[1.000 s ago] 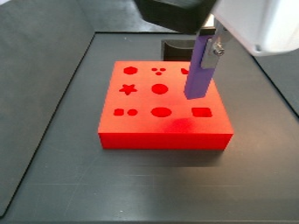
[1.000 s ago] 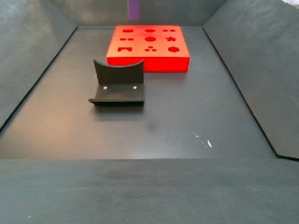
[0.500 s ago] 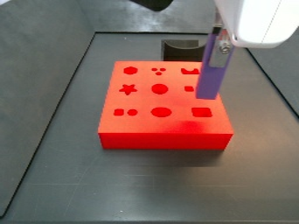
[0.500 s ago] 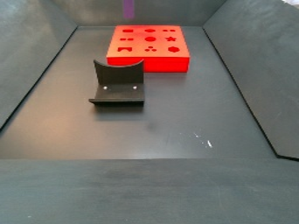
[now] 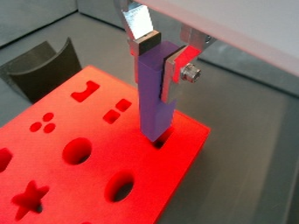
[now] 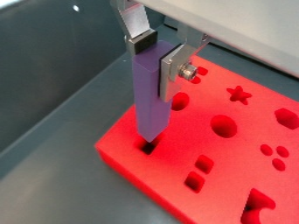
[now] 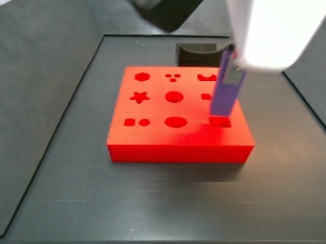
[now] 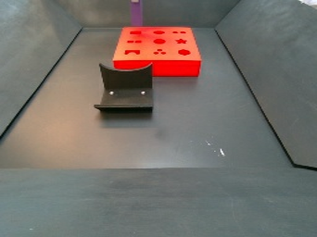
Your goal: Insert the rectangle object.
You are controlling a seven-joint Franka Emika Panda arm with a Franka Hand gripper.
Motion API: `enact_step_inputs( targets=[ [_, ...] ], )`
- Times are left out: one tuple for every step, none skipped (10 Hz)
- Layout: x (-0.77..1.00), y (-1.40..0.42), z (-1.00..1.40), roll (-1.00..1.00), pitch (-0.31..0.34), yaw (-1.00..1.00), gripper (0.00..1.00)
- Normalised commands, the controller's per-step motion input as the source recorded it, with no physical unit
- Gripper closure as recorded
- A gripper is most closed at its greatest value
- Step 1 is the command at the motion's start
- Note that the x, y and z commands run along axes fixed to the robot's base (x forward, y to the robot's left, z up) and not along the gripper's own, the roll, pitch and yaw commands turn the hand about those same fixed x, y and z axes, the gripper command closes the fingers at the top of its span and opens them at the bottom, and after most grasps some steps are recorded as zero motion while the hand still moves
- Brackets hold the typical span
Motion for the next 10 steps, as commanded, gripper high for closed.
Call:
enact_step_inputs(
  targets=[
    [0.00,0.00,-0.25,0.06,0.113,0.00,1.00],
    [0.17,0.00,-0.03,0.00,0.070,0.00,1.00],
    [0.33,0.00,0.00,-0.09,0.000,0.08,1.00],
    [0.30,0.00,-0.05,-0.13,0.000,0.17,1.00],
    [0.18,0.02,-0.11,-0.12,0.000,0.21,1.00],
    [0.09,0.00,-0.19,-0.11,0.000,0.23,1.00],
    [0.00,0.00,-0.23,-0.09,0.000,0.25,1.00],
    [-0.11,0.05,-0.20,-0.12,0.000,0.26,1.00],
    [-0.08,0.00,0.00,-0.15,-0.043,0.24,1.00],
    [0.00,-0.01,-0.04,-0.12,-0.066,0.20,1.00]
  ],
)
